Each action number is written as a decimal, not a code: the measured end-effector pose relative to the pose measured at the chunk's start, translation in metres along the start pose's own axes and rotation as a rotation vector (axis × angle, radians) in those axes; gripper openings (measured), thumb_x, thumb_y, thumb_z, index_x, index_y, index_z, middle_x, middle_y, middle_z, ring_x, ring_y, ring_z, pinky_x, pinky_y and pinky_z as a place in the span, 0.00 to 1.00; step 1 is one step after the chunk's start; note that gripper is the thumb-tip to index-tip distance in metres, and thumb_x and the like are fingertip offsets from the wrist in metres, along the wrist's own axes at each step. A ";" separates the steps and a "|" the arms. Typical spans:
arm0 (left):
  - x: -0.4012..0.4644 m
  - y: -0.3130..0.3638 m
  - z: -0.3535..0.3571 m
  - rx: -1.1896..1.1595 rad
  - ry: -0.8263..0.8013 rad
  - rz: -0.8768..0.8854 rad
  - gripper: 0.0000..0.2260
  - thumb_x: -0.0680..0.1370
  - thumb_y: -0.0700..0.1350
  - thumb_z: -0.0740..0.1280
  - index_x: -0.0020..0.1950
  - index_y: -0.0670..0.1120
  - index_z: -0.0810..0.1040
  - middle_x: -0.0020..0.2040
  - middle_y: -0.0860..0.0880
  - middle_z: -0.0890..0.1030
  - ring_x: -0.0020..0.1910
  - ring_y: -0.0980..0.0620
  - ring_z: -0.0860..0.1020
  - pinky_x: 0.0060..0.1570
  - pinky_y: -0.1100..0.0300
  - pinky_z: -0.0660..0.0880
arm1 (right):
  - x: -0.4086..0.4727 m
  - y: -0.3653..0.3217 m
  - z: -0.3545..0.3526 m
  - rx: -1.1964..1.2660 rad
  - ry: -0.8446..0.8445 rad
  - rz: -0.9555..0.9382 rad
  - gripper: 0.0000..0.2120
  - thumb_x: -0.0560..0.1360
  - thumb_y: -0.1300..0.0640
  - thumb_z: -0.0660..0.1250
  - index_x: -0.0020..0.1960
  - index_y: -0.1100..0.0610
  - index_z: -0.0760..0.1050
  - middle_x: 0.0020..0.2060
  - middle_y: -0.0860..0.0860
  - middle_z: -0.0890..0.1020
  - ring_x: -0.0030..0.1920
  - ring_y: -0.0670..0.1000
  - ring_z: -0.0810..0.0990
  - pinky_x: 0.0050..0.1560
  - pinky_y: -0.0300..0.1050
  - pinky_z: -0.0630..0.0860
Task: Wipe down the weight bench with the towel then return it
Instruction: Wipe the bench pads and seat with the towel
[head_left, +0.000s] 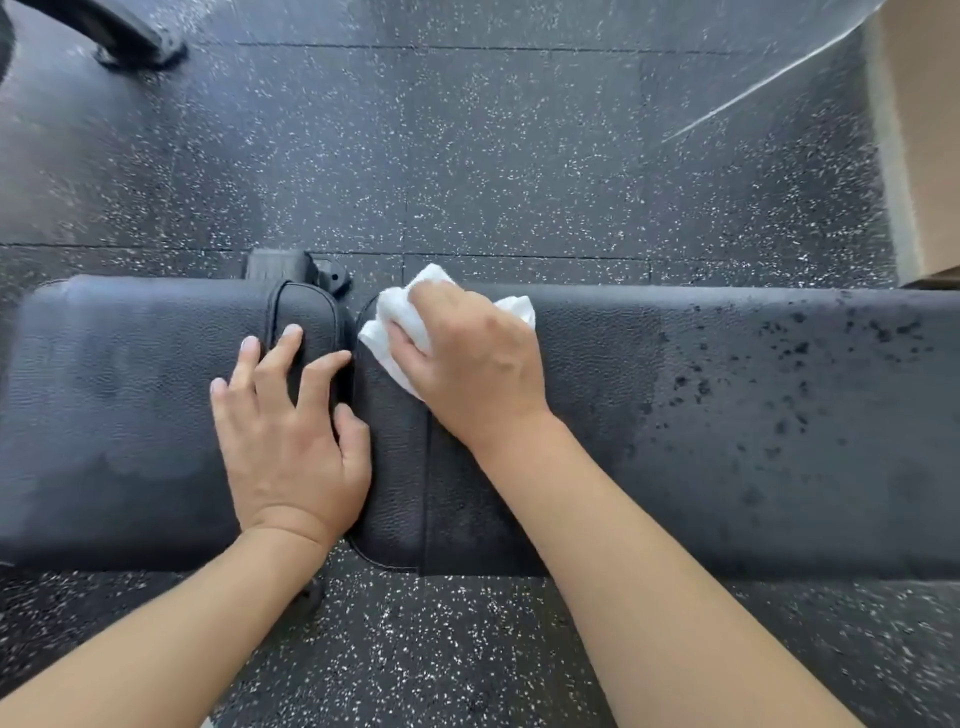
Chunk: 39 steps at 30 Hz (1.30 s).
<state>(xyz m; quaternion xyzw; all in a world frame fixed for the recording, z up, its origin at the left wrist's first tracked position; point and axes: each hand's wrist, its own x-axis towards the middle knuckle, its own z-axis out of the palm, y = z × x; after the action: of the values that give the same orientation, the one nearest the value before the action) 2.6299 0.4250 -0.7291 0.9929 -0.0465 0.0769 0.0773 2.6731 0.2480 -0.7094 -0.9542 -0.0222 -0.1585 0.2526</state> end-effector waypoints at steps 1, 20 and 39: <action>0.001 0.000 -0.001 -0.003 -0.002 0.001 0.22 0.76 0.48 0.60 0.69 0.46 0.78 0.76 0.40 0.70 0.78 0.31 0.63 0.73 0.31 0.58 | -0.003 0.019 -0.014 -0.043 0.006 0.011 0.11 0.76 0.50 0.72 0.41 0.54 0.74 0.34 0.49 0.78 0.33 0.54 0.78 0.30 0.44 0.63; 0.000 -0.002 0.002 0.017 -0.024 -0.007 0.22 0.76 0.48 0.60 0.69 0.48 0.76 0.77 0.41 0.69 0.79 0.33 0.62 0.75 0.31 0.57 | 0.027 -0.030 0.033 -0.031 0.089 0.075 0.12 0.73 0.49 0.75 0.41 0.54 0.74 0.34 0.50 0.79 0.34 0.55 0.79 0.33 0.45 0.60; -0.001 -0.003 0.008 0.004 -0.003 -0.048 0.15 0.83 0.50 0.56 0.66 0.47 0.75 0.77 0.42 0.69 0.79 0.33 0.62 0.75 0.31 0.57 | -0.038 -0.065 0.025 -0.004 0.128 0.191 0.10 0.75 0.50 0.72 0.43 0.55 0.76 0.33 0.51 0.78 0.34 0.53 0.77 0.32 0.49 0.67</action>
<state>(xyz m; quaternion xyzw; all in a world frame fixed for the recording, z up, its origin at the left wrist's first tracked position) 2.6303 0.4268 -0.7376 0.9941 -0.0224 0.0736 0.0770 2.6367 0.3188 -0.7107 -0.9404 0.0852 -0.1943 0.2657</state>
